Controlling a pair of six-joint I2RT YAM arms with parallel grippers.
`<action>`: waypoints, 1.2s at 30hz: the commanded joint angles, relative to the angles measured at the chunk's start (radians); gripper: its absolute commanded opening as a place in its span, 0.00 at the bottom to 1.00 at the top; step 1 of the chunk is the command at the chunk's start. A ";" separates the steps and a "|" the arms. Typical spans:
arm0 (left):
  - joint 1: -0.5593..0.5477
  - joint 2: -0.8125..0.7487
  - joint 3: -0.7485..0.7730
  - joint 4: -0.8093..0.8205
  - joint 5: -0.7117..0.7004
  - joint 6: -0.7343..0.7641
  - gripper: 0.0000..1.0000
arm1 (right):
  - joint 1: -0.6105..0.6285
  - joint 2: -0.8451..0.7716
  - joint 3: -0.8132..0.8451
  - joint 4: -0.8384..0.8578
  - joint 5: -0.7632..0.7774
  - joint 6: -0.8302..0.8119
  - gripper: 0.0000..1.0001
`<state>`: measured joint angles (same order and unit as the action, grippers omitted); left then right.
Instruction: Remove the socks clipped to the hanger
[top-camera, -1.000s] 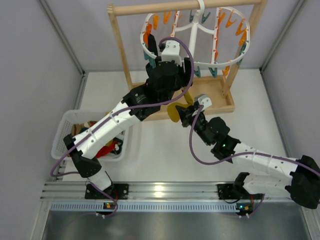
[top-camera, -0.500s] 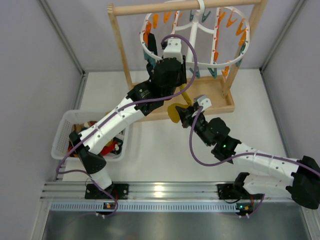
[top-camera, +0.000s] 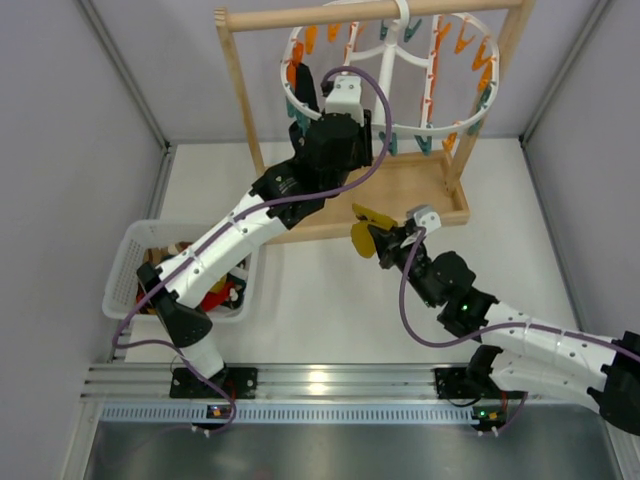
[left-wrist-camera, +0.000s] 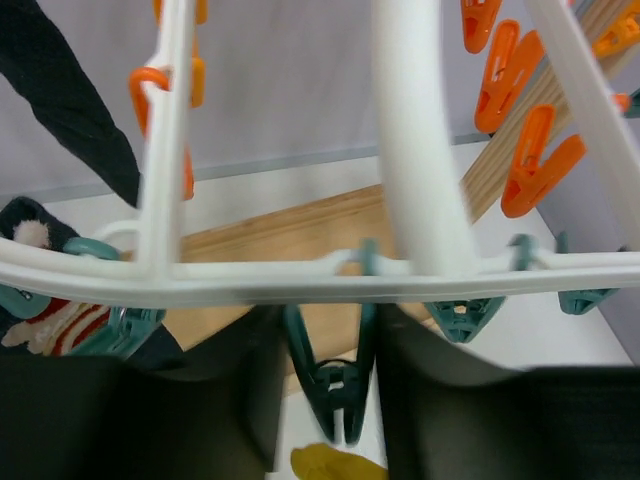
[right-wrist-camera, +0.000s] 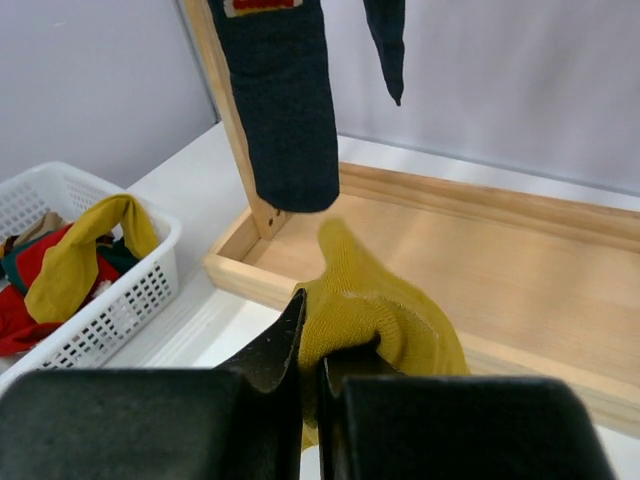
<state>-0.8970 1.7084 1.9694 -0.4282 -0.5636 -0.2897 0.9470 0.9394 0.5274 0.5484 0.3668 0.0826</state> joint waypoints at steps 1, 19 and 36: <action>0.010 -0.058 -0.009 0.045 0.039 -0.031 0.48 | 0.018 -0.057 -0.020 -0.033 0.037 0.031 0.00; 0.012 -0.550 -0.527 0.036 -0.073 0.024 0.99 | 0.018 -0.015 0.009 -0.219 -0.095 0.074 0.00; 0.444 -0.906 -0.767 -0.305 -0.237 -0.094 0.99 | 0.226 0.614 0.595 -0.196 -0.348 0.089 0.00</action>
<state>-0.5358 0.8204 1.2121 -0.7029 -0.8280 -0.3386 1.1297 1.4597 1.0138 0.2993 0.0822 0.1680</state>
